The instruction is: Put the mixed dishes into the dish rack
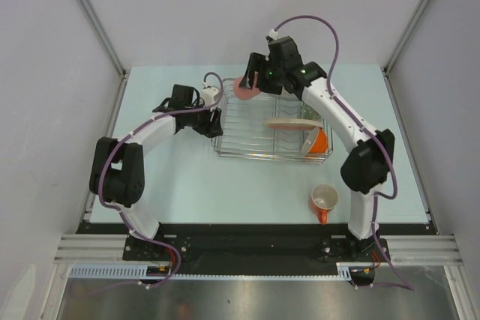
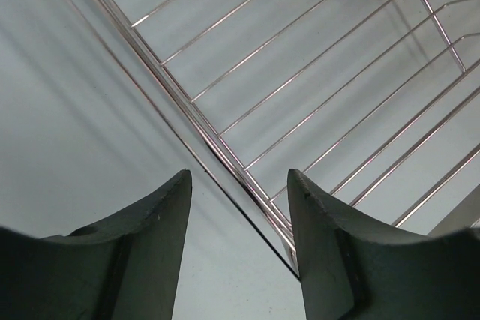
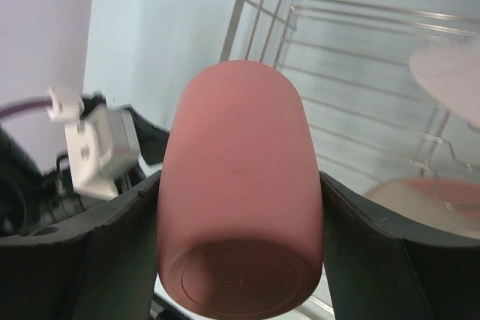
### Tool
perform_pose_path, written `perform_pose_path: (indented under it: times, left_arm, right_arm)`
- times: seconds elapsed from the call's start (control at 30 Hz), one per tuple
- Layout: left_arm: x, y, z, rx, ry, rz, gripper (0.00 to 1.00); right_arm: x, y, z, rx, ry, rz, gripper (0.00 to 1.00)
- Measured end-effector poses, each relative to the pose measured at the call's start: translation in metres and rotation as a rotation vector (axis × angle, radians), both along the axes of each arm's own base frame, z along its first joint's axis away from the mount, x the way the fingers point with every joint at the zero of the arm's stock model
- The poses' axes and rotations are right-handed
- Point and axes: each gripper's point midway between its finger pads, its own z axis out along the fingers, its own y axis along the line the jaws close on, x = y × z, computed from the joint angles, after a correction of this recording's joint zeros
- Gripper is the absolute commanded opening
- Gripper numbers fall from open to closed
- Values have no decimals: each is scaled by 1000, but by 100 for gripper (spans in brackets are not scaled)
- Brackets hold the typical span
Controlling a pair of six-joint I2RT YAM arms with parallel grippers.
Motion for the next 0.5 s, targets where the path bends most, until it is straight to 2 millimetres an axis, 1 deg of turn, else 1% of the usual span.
perform_pose_path:
  times: [0.1, 0.17, 0.23, 0.37, 0.43, 0.5]
  left_arm:
    - [-6, -3, -5, 0, 0, -15, 56]
    - [-10, -5, -6, -5, 2, -27, 55]
    - [-15, -5, -6, -7, 4, -37, 55]
    - [-31, -6, -6, -15, 19, -69, 54]
    - [-39, -8, -4, -25, 26, -86, 53]
    - [-45, -8, -4, -30, 36, -94, 52]
  right_arm:
    - [17, 17, -13, -35, 8, 9, 0]
    - [23, 25, -25, -63, 30, 13, 0]
    - [29, 33, -40, -96, 55, 18, 0]
    - [30, 36, -71, -164, 113, 21, 0]
    - [24, 33, -86, -204, 149, 27, 0]
    - [21, 29, -96, -242, 169, 25, 0]
